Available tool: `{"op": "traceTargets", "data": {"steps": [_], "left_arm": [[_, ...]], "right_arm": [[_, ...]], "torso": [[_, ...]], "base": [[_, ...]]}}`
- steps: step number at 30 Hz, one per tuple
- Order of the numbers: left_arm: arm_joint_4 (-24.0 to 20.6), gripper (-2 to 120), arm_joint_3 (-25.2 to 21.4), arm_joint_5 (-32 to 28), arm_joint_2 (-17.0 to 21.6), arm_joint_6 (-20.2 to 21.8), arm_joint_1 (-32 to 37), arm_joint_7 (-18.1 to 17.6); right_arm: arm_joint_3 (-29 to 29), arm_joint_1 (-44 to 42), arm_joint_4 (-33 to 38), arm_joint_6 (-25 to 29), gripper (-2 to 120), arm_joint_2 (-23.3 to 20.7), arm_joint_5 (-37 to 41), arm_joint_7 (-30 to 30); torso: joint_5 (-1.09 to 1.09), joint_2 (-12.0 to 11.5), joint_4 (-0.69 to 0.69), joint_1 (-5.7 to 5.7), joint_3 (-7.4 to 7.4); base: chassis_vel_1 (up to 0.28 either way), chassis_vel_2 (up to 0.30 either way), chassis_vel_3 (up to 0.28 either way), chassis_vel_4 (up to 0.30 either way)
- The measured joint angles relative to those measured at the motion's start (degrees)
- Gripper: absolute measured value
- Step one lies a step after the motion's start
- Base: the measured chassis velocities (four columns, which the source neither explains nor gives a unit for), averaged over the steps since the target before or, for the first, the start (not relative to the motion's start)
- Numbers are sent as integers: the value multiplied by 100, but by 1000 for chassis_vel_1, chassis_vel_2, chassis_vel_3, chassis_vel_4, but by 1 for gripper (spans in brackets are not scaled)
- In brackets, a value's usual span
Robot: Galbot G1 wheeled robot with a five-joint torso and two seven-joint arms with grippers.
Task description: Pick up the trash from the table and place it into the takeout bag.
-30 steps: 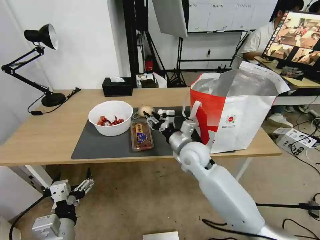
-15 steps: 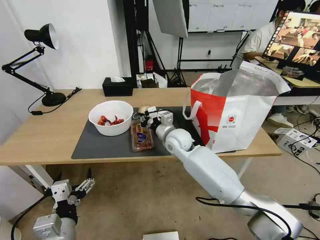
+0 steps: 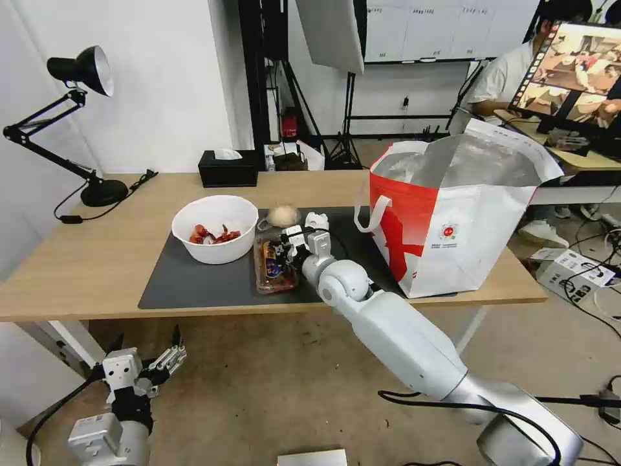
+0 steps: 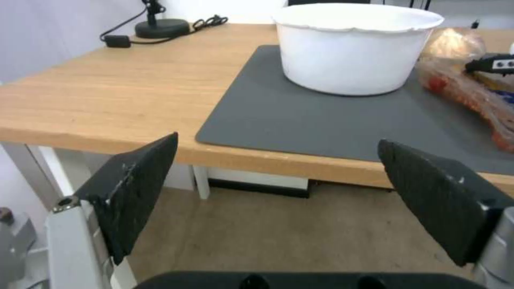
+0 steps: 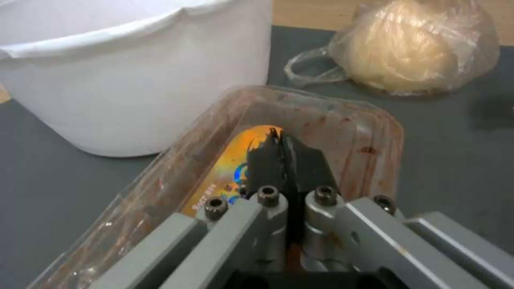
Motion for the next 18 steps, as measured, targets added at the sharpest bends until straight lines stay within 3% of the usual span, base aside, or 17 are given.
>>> {"op": "traceTargets", "data": {"steps": [5,11,14,15,18], "left_arm": [[33,100,9,-269,183,8,-90,83],[119,100,-3,-1047,626,50,-305,355],[327,100,10,-2063,1212,52,-667,648],[327,100,10,-2063,1212,52,-667,648],[667,100,141,-2835,1614,-69,-1057,901]], "right_arm": [[11,-31,52,-5,0,-42,16,5],[19,-68,206,-14,0,-137,50,36],[21,-117,426,-21,0,-239,176,110],[21,-117,426,-21,0,-239,176,110],[1,-108,533,-22,0,-269,205,140]], "torso": [[0,0,0,0,0],[0,0,0,0,0],[-1,0,-1,0,0],[-1,0,-1,0,0],[-1,0,-1,0,0]], "base": [[0,0,0,0],[0,0,0,0],[0,0,0,0],[0,0,0,0],[0,0,0,0]]}}
